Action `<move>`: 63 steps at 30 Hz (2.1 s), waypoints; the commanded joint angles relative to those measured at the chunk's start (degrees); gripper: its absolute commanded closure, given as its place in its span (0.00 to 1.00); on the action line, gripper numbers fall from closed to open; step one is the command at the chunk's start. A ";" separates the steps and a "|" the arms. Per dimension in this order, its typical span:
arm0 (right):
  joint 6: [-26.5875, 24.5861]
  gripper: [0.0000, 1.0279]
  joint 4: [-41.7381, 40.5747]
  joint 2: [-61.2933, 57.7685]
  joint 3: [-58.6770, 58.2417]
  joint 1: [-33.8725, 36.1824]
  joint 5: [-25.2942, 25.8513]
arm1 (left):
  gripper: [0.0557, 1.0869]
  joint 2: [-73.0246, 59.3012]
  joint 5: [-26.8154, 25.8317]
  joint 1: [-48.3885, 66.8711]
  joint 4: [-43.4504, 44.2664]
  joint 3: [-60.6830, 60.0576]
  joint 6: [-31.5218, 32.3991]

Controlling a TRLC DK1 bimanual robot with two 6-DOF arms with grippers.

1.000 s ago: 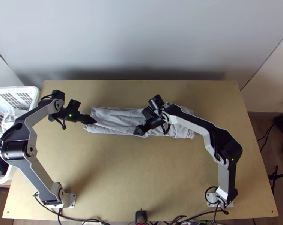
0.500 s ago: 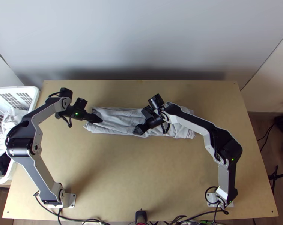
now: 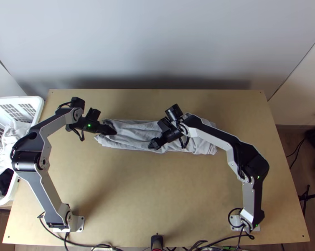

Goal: Fold the t-shirt

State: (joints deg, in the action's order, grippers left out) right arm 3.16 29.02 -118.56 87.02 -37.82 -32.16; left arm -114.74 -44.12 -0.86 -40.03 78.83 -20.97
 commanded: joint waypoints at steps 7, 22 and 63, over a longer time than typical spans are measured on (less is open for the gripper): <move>0.09 0.04 -0.01 -0.88 1.04 0.03 -0.01 | 0.97 2.06 -0.62 -0.54 4.17 -2.01 2.60; 0.01 0.04 -0.45 -1.67 0.87 0.73 0.17 | 0.97 11.91 -0.44 2.62 3.20 -1.92 5.15; 1.32 0.04 -4.05 19.51 -14.16 14.27 3.86 | 0.97 10.50 0.26 26.70 1.89 20.49 10.34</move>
State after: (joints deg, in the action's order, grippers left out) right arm 4.01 26.52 -103.37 76.36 -25.39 -29.85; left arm -101.47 -44.12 22.20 -38.57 94.87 -10.92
